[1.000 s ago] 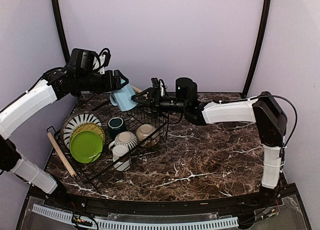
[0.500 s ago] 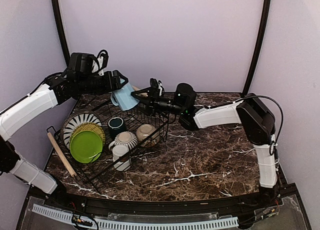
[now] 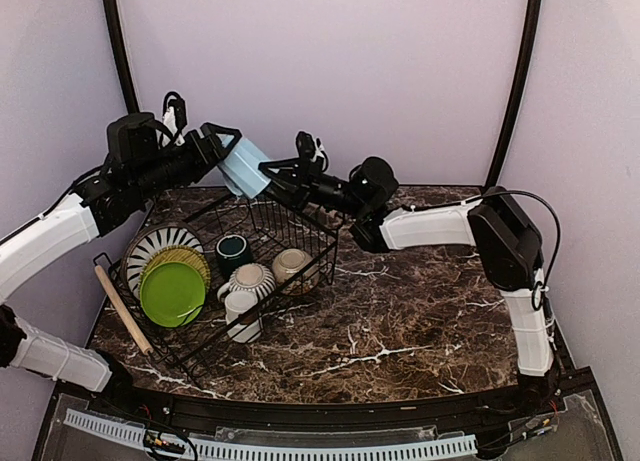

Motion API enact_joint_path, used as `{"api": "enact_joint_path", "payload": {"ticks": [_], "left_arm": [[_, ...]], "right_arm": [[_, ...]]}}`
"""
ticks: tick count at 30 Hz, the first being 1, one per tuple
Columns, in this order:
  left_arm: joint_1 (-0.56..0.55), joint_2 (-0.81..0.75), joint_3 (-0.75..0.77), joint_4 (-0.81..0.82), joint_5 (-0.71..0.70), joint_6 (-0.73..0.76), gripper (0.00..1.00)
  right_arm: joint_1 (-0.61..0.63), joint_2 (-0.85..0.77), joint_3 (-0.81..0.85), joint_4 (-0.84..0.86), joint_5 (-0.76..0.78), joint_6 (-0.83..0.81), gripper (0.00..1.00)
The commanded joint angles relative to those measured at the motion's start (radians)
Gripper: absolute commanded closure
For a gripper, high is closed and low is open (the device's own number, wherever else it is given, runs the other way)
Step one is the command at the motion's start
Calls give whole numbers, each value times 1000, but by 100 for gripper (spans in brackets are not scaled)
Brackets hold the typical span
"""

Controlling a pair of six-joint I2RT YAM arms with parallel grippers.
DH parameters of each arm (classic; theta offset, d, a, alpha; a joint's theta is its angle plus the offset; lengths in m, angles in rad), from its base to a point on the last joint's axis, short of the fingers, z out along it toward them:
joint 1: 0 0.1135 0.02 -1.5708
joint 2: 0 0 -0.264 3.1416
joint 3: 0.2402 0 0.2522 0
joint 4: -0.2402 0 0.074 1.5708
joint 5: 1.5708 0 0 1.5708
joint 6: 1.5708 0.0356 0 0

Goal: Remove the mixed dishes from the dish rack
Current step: Pass from the left arm to the right

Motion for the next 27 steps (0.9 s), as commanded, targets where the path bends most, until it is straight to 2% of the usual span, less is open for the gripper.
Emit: {"api": "enact_joint_path", "payload": {"ticks": [1, 8, 13, 16, 17, 18, 19, 21, 23, 27], "left_arm": [[-14, -21, -97, 69, 102, -20, 93], [-7, -43, -152, 133, 149, -82, 85], [-7, -44, -152, 137, 168, -82, 81], [-7, -52, -133, 107, 173, -36, 57], [-6, -65, -128, 92, 159, -20, 42], [-7, -74, -114, 51, 150, 17, 35], [-6, -92, -95, 27, 126, 37, 22], [-7, -120, -65, -56, 85, 100, 8], [-6, -151, -42, -131, 47, 158, 2], [-6, -210, -26, -214, -5, 247, 1]], "right_arm": [[3, -46, 59, 143, 12, 55, 100], [-8, -144, 2, 149, -17, -18, 100], [-15, -189, -23, 28, -41, -95, 100], [-30, -201, -45, 29, -56, -101, 100], [-36, -213, -58, 16, -65, -115, 100], [-44, -229, -70, -11, -77, -142, 100], [-49, -249, -84, -54, -87, -173, 100], [-62, -292, -104, -159, -107, -262, 100], [-74, -343, -127, -280, -123, -358, 100], [-108, -452, -197, -460, -116, -553, 100]]}}
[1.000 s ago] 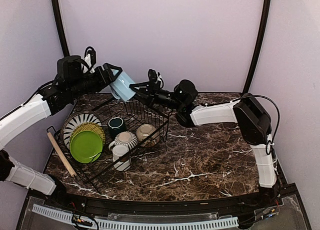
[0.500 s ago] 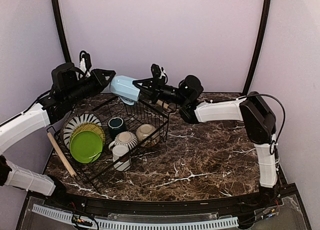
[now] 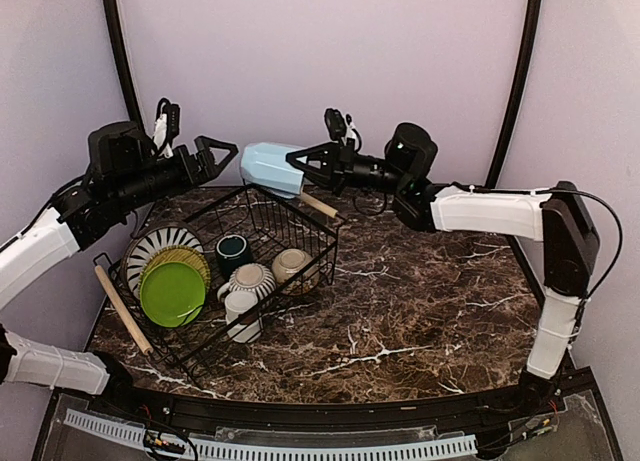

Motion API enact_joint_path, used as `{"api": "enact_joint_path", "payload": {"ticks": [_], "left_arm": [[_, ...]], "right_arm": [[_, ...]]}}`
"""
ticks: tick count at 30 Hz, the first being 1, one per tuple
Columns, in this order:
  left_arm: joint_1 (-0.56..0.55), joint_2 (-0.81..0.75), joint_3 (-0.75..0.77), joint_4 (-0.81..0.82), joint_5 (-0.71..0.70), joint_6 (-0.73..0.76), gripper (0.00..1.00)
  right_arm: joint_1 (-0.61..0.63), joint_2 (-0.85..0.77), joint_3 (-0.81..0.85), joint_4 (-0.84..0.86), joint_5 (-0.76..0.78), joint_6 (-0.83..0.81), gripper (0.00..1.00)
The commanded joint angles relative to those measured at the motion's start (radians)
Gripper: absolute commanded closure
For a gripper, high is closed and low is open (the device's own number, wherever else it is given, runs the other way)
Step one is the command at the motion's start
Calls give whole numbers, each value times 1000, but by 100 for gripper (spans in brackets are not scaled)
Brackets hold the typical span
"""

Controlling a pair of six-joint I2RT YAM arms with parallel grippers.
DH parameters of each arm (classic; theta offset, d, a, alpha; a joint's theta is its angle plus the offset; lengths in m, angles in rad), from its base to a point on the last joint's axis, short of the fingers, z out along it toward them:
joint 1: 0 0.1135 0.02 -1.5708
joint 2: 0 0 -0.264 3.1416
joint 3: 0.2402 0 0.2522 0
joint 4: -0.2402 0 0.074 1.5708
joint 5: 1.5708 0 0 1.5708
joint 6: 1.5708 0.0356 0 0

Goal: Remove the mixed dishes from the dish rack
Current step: Pass from the left arm to the right, then place the cup at the corner of the board.

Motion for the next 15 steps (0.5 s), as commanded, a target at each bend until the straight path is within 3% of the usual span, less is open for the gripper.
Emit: {"api": "enact_joint_path", "payload": {"ticks": [1, 5, 9, 15], "left_arm": [[-1, -90, 42, -148, -71, 149, 1], [-1, -106, 43, -192, -89, 176, 1], [-1, -86, 37, -225, -86, 182, 1], [-1, -21, 27, -235, -42, 170, 1]], "right_arm": [[-47, -163, -46, -165, 1, -319, 100], [-77, -278, -22, -572, 110, -623, 100], [-81, -373, 45, -1026, 531, -923, 100], [-99, -450, 19, -1386, 1067, -1145, 100]]}}
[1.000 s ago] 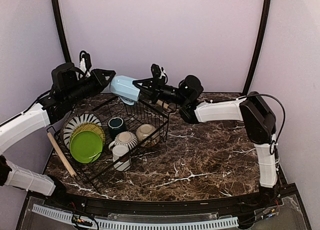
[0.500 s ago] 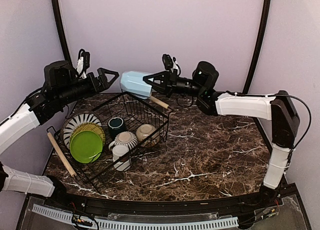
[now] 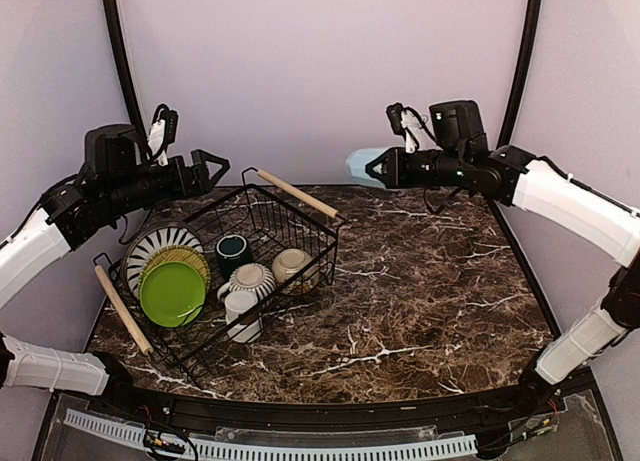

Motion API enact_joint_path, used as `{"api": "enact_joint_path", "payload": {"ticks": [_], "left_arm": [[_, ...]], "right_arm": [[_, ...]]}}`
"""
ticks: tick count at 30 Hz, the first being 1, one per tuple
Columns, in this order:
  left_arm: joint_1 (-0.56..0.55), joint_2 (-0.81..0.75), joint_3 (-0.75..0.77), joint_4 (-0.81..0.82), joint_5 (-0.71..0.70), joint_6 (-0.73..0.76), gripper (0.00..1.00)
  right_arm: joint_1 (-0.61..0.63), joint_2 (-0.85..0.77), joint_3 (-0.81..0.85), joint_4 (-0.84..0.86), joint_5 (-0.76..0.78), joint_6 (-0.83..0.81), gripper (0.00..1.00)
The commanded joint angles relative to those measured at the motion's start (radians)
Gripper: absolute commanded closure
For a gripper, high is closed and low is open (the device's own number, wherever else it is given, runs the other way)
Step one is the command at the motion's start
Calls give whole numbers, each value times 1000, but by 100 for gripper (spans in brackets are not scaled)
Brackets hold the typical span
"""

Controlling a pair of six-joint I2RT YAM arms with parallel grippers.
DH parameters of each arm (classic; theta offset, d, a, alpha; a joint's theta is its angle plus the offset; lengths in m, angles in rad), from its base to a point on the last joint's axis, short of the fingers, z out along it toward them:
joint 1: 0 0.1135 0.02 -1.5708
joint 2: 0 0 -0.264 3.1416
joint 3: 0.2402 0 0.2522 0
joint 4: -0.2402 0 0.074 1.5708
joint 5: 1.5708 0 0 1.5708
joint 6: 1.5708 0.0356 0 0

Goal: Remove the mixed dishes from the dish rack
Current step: Place the cup at the corner of the board.

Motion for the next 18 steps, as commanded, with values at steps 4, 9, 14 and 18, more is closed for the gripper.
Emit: {"api": "enact_joint_path", "payload": {"ticks": [4, 9, 14, 18], "left_arm": [[-1, 82, 11, -53, 63, 14, 1], [-1, 128, 4, -34, 88, -12, 1], [-1, 157, -21, 9, 142, -46, 1], [-1, 159, -23, -1, 163, -43, 1]], "right_arm": [[-109, -22, 17, -499, 582, -283, 100], [-278, 95, 81, -675, 402, -291, 100], [-380, 234, 178, -720, 285, -335, 100], [-466, 344, 304, -754, 269, -368, 100]]}}
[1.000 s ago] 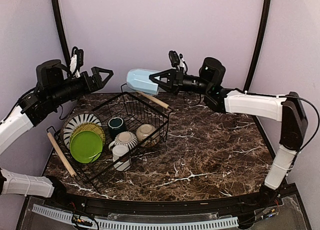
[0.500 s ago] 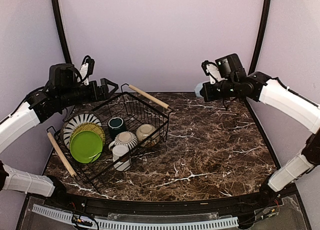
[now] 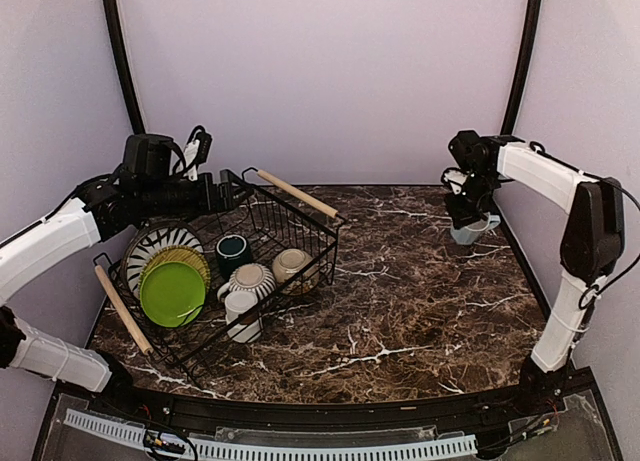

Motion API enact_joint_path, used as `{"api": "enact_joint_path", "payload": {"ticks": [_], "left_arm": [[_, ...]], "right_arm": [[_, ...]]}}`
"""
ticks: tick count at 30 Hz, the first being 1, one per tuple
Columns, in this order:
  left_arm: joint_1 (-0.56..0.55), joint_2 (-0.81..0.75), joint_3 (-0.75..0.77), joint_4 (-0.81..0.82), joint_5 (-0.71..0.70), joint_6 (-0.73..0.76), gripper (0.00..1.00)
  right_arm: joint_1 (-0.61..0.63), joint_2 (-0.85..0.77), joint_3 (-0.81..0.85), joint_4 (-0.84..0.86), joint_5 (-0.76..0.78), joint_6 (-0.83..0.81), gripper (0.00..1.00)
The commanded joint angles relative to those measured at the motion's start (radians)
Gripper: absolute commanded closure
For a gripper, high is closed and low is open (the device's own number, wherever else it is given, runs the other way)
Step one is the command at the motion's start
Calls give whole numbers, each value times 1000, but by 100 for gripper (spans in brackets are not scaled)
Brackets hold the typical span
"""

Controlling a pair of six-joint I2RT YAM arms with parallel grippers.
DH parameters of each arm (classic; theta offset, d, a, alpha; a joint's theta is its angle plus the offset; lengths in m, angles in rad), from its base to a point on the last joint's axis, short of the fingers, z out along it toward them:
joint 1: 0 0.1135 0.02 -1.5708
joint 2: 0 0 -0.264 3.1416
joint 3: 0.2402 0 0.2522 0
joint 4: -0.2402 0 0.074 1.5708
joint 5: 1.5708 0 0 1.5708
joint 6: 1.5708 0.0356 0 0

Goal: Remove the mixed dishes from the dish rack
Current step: Place the cup at the corner of the board.

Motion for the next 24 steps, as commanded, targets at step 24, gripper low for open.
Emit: {"api": "enact_joint_path", "payload": {"ticks": [24], "left_arm": [[-8, 86, -1, -133, 103, 36, 2]], "right_arm": [[-210, 454, 488, -177, -92, -162, 100]]}}
